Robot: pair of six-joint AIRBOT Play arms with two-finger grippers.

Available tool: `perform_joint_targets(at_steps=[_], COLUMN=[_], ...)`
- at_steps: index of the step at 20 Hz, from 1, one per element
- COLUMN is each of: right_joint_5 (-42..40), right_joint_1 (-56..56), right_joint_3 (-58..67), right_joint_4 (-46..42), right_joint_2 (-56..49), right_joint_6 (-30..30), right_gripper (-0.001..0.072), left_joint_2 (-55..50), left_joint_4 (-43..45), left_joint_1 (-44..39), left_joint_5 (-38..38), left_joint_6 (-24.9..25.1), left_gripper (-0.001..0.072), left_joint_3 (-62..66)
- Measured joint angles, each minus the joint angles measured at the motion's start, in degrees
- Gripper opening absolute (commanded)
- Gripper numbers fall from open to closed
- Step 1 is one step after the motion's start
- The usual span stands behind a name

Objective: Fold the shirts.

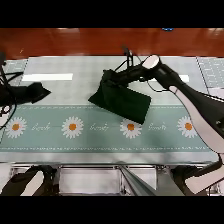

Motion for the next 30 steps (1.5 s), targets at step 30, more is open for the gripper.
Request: perform_joint_targets(at_steps=[30], right_joint_5=[-0.2], right_joint_1=[-34.6], right_joint_3=[-52.3], right_joint_4=[7.6], right_joint_2=[22.3], right_joint_6=[-9.1], right_gripper=[0.0414], left_joint_2=[1.4], left_joint_4=[-8.5], left_joint_1=[-5.1], left_joint_5=[3.3], left_joint_6=[6.9], left_gripper=[0.0018], left_joint_3=[-7.7])
